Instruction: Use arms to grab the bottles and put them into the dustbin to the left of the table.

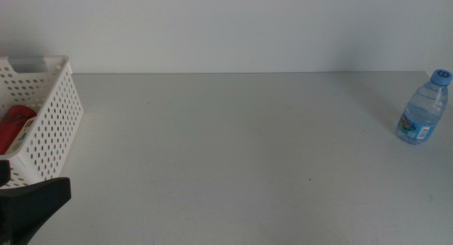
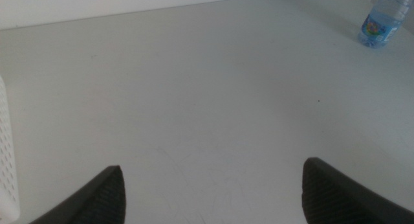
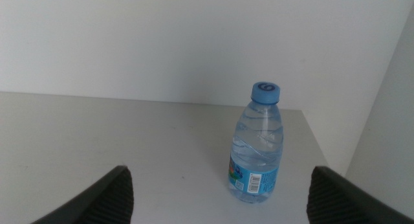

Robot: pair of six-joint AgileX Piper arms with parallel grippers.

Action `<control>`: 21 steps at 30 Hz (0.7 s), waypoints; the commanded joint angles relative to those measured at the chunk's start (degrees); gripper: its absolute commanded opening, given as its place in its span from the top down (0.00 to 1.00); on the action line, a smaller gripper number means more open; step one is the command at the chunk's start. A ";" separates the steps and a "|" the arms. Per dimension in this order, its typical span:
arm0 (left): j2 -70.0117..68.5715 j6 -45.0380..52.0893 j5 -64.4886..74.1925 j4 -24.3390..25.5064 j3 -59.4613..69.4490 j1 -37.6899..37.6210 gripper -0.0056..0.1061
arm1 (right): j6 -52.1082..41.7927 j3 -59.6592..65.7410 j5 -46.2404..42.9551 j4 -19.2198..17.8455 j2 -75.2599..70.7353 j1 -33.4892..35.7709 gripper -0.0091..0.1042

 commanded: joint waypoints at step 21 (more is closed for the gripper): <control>0.40 -0.69 -4.34 0.19 -1.58 -0.32 0.11 | 2.90 0.18 -44.07 0.04 36.67 -0.33 0.09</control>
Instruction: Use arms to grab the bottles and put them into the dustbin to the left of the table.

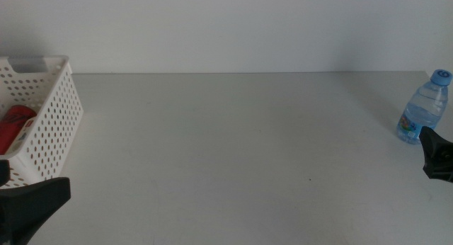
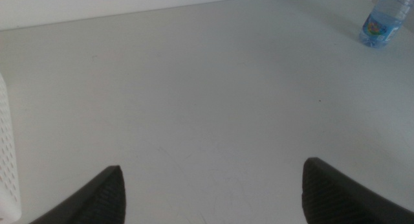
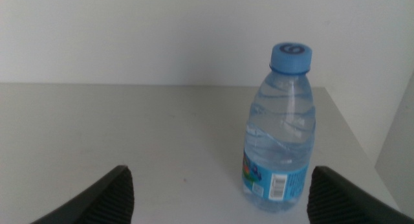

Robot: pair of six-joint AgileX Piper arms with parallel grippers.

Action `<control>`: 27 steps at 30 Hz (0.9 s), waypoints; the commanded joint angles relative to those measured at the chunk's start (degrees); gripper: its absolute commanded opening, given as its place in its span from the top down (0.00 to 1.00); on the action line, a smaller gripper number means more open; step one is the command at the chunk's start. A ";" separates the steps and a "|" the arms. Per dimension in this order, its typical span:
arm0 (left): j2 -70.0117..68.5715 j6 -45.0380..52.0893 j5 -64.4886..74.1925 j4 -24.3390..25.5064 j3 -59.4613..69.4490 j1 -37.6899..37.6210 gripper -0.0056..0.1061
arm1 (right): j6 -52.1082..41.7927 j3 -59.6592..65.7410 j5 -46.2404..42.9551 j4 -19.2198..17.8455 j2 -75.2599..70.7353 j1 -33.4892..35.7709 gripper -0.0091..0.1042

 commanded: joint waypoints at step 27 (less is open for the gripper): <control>0.40 -0.69 -4.34 -0.05 -1.58 -0.32 0.11 | -5.88 -22.07 -25.34 13.03 32.47 -0.38 0.09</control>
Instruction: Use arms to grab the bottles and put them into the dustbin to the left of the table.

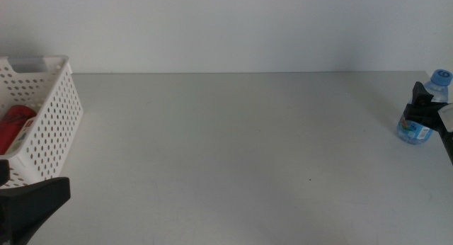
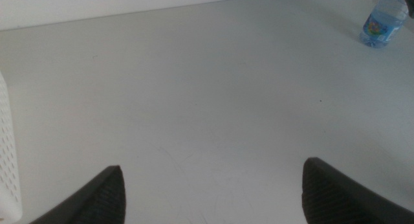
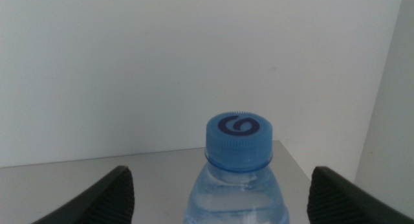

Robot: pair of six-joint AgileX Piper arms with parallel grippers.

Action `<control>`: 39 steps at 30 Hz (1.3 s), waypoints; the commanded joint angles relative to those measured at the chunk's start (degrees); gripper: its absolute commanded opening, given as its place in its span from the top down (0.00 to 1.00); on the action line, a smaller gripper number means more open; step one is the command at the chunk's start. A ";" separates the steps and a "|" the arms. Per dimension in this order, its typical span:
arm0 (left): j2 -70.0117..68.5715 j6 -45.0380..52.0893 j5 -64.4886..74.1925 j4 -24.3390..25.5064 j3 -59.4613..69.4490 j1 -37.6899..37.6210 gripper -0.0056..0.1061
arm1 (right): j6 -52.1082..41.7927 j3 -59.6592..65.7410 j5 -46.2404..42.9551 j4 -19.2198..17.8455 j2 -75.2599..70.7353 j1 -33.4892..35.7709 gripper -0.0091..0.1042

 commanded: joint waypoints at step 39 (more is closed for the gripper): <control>0.40 -0.75 -4.34 -0.06 -1.58 -0.32 0.11 | 15.39 -19.57 -3.79 -26.64 8.10 8.31 0.93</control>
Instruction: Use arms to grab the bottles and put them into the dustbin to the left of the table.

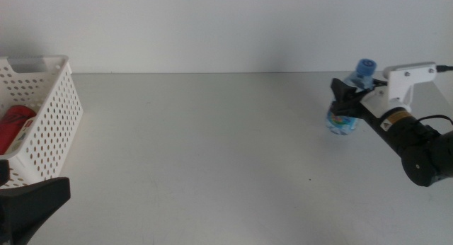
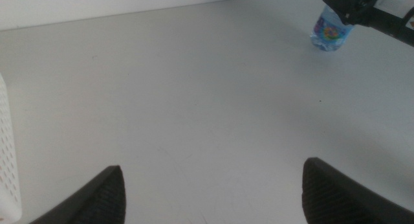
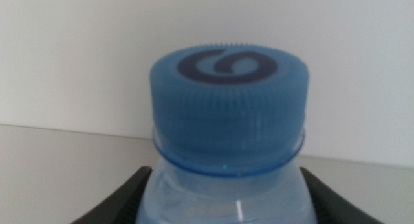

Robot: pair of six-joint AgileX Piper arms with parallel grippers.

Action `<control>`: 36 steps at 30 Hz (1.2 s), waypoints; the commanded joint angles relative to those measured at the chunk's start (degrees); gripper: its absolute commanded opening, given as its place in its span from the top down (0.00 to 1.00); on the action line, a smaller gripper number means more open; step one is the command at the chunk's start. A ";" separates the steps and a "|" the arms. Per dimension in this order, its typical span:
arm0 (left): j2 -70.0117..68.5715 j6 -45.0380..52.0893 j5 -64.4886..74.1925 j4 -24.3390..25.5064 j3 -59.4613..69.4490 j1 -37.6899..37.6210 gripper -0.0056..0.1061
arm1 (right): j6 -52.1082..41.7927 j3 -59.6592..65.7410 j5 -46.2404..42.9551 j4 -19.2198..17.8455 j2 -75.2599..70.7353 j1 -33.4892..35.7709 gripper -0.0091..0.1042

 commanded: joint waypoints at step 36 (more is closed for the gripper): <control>0.40 -0.75 -4.35 -0.06 -1.58 -0.32 0.11 | 15.93 -19.10 3.84 -27.55 3.40 31.28 0.77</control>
